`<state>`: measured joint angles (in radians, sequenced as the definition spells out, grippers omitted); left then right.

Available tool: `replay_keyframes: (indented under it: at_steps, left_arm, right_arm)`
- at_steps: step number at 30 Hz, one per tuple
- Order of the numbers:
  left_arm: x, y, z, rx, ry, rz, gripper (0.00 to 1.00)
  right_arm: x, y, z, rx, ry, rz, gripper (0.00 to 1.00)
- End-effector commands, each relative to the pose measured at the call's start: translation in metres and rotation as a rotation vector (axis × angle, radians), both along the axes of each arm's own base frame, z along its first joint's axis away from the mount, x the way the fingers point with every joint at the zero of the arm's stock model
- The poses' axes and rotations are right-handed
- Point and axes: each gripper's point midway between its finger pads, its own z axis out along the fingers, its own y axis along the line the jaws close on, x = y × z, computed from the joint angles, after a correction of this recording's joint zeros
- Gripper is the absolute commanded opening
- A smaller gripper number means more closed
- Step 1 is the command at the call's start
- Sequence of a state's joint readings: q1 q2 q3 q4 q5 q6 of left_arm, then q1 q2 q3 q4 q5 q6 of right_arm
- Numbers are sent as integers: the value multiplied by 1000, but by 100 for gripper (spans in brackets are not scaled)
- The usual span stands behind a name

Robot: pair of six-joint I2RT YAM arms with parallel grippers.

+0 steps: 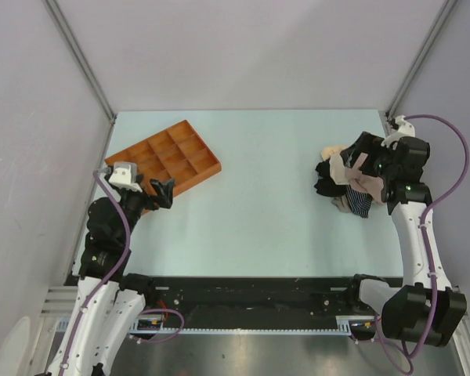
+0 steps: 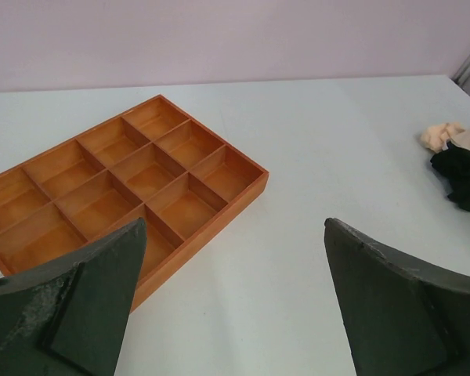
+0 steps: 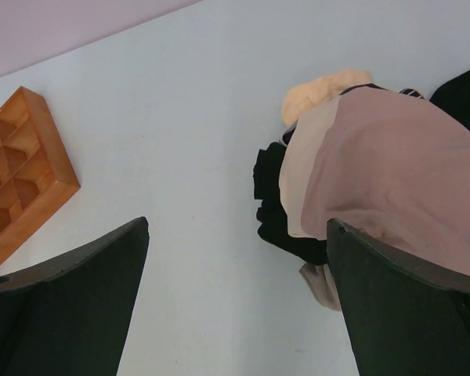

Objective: Roll the underwear
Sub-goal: Pick up the underwear.

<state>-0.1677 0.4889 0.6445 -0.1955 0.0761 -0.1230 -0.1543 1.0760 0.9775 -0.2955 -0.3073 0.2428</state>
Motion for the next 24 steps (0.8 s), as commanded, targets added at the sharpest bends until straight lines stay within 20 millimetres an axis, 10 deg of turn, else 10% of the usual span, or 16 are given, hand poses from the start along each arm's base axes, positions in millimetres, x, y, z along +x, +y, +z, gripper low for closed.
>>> replay_keyframes:
  at_steps: [1,6,11,24]
  left_arm:
    - [0,-12,2,7,-13,-68,100]
    - [0,-15,0,12,-5,-85,100]
    - [1,-16,-3,18,5,-87,100]
    - [-1,-20,-4,24,7,-112,100]
  right_arm:
    - [7,9,35,-49,-104,102,100]
    - [-17,76,38,-245,-199,634,100]
    - [-24,106,12,-392,-129,799,100]
    - [28,20,-49,-825,200,575,97]
